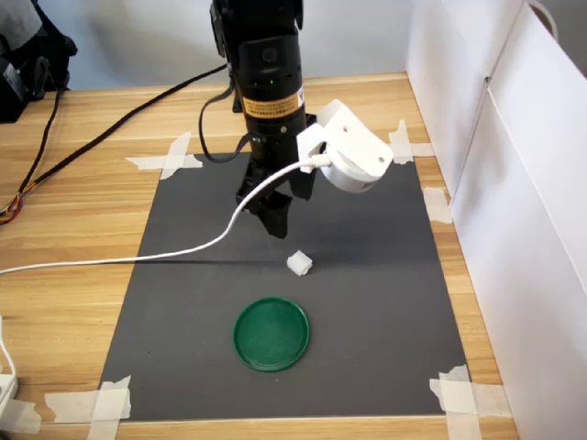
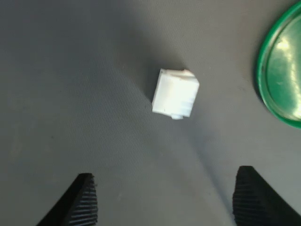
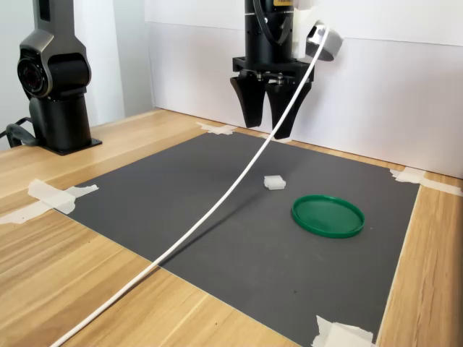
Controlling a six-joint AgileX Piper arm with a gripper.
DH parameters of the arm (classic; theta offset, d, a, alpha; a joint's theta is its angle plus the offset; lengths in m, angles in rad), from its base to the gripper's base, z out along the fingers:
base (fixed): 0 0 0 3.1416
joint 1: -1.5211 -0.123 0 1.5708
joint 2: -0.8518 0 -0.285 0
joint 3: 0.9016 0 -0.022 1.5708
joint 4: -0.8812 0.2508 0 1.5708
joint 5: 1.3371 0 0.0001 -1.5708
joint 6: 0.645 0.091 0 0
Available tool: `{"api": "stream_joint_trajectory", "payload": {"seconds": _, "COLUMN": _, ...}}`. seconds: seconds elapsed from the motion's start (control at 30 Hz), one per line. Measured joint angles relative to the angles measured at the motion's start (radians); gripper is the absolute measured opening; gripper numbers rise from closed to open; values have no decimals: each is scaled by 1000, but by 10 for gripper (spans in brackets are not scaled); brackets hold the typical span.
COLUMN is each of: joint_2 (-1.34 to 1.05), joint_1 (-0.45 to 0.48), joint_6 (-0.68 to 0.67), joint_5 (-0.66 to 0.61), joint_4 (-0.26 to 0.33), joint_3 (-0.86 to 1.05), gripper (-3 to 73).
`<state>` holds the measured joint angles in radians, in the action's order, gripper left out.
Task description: Grasp a white terminal and put it in the green lid.
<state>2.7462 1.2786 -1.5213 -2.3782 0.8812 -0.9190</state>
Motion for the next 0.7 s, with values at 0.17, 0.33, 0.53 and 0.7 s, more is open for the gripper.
{"api": "stream_joint_trajectory", "payload": {"seconds": 0.17, "joint_2": 35, "joint_1": 0, "joint_6": 3, "joint_5": 32, "joint_4": 0, "joint_3": -1, "gripper": 680}}
{"api": "stream_joint_trajectory", "payload": {"seconds": 0.33, "joint_2": 65, "joint_1": 0, "joint_6": 4, "joint_5": 67, "joint_4": 0, "joint_3": -2, "gripper": 677}}
{"api": "stream_joint_trajectory", "payload": {"seconds": 0.53, "joint_2": 96, "joint_1": 0, "joint_6": -6, "joint_5": 90, "joint_4": 0, "joint_3": -2, "gripper": 677}}
{"api": "stream_joint_trajectory", "payload": {"seconds": 0.7, "joint_2": 100, "joint_1": 0, "joint_6": -6, "joint_5": 94, "joint_4": 6, "joint_3": -2, "gripper": 677}}
